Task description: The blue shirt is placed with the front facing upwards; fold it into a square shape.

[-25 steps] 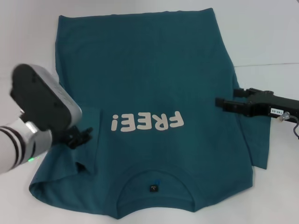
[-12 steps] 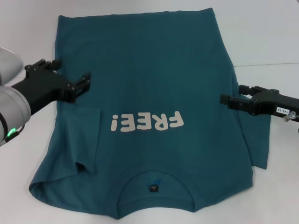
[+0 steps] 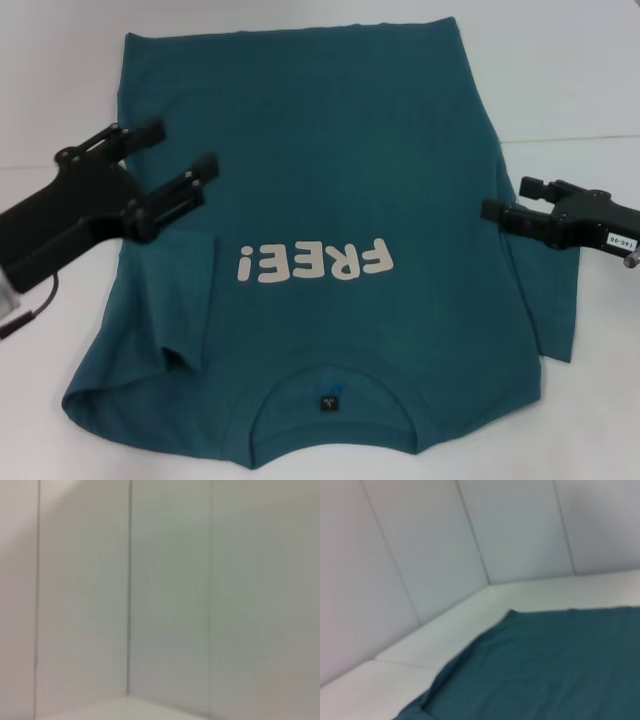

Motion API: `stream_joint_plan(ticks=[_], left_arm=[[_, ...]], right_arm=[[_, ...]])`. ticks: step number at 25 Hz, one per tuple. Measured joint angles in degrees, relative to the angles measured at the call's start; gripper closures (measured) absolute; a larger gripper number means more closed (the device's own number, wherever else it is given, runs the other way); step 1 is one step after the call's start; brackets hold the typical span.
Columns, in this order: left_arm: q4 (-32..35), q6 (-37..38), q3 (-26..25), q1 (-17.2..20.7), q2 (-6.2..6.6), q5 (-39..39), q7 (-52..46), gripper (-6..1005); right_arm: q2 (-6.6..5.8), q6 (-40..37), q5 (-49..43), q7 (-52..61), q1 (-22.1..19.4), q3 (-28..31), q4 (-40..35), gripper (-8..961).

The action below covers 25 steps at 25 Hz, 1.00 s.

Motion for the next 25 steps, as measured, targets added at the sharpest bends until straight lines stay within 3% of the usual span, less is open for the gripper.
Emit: stream_joint_plan(ticks=[4,8,11,16,22,25], left_arm=[[-21.6,15.0,-7.0,-4.1,0.06,-9.3,21.0,276],[-34.5,19.2,-10.7,-6.5,0.19,-10.1,30.4,276],[-37.0,19.1,-10.9,-6.2,0.15,-10.2,32.1,276],[-38.6,19.0,-10.9,-5.7,0.27,-10.2,32.2,276],[-38.9,14.6,-10.4,-6.1,0.32,-10.1,32.2,274],[-39.4,13.0,-10.4,-6.8,0.27,-9.6,32.1,274]], right_arm=[[-0.16,-4.3,1.1,-0.3,-1.5,0.4,-2.8,43],[-0.22,-6.1,1.1,6.5,-3.6,0.7,-10.1,43],[-1.52,-8.5,0.5,16.5,-4.7,0.7,-16.3,43],[-6.88,-14.5,-8.6,44.8,-2.3,3.8,-22.9,43],[-8.17,-15.3,-24.7,58.5,2.8,9.1,-26.5,43],[-8.04,-15.3,-34.9,64.4,6.1,9.4,-27.9,43]])
